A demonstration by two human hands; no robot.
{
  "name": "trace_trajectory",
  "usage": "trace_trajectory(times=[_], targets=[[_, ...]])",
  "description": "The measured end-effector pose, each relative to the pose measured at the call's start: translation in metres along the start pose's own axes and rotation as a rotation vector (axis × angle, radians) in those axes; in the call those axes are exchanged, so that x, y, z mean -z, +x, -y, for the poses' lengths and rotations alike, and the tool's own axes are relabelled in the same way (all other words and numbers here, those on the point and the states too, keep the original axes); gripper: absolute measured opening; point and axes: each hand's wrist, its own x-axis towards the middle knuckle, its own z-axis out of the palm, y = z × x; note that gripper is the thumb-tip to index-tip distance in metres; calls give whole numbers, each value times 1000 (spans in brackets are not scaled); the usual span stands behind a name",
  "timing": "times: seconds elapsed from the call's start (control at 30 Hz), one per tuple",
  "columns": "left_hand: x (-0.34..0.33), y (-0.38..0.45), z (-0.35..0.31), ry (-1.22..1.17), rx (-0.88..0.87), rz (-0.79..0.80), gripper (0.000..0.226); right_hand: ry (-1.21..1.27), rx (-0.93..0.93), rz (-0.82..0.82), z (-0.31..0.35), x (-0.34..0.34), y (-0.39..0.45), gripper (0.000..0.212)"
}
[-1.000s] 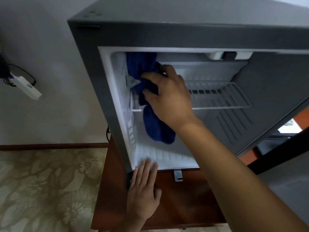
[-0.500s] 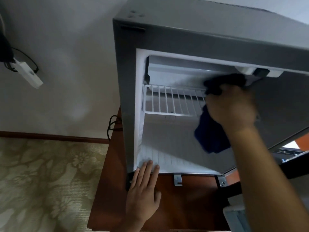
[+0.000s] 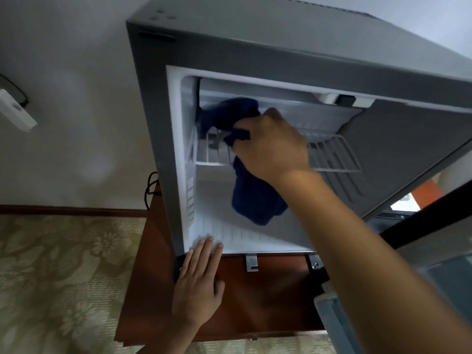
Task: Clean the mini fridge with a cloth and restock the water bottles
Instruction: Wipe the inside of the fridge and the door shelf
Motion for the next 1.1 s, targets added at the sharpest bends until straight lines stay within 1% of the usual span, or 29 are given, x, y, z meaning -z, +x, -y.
trace_trajectory(times=[0.13,0.2,0.27,0.3,0.37,0.5,0.53,0.57,0.63,0.67,0.7,0.73,0.8,0.83,0.93,0.97,1.1], targets=[[1,1,-1,-17,-6,-17,77,47,-292,-28,-59,25,2,29],[0,2,-1,-29,-11,-36,76,-46,-457,-67,-85,34,-5,37],[-1,2,1,-30,-12,-38,76,-169,-585,-96,-103,34,-17,34],[0,2,2,-28,-13,-39,76,-209,-621,-98,-107,31,-23,33],[-1,3,2,-29,-19,-52,76,-212,-670,-76,-107,25,-36,32],[-2,3,4,-23,-29,-64,76,-130,-673,-61,-107,34,-44,34],[-2,3,4,-19,-31,-62,76,-85,-673,-104,-105,39,-46,35],[-2,3,5,-20,-34,-65,76,-33,-668,-190,-100,42,-47,36],[-3,2,3,-32,-44,-82,75,21,-624,-488,-94,48,-49,36],[-3,2,3,-34,-50,-87,75,-14,-593,-623,-92,51,-50,37],[-3,2,2,-39,-56,-88,75,-89,-565,-705,-93,52,-52,37],[-3,3,1,-40,-59,-89,74,-190,-536,-736,-96,52,-55,37],[-2,4,1,-36,-51,-89,74,-402,-473,-716,-104,47,-61,40],[-2,4,1,-35,-49,-85,74,-497,-444,-665,-106,43,-62,45],[-3,2,0,-34,-50,-80,74,-675,-412,-347,-107,32,-34,51],[-4,2,0,-37,-51,-81,73,-726,-379,-280,-106,33,-23,51],[-4,5,4,-42,-59,-89,74,-1047,-183,-170,-115,48,2,54]])
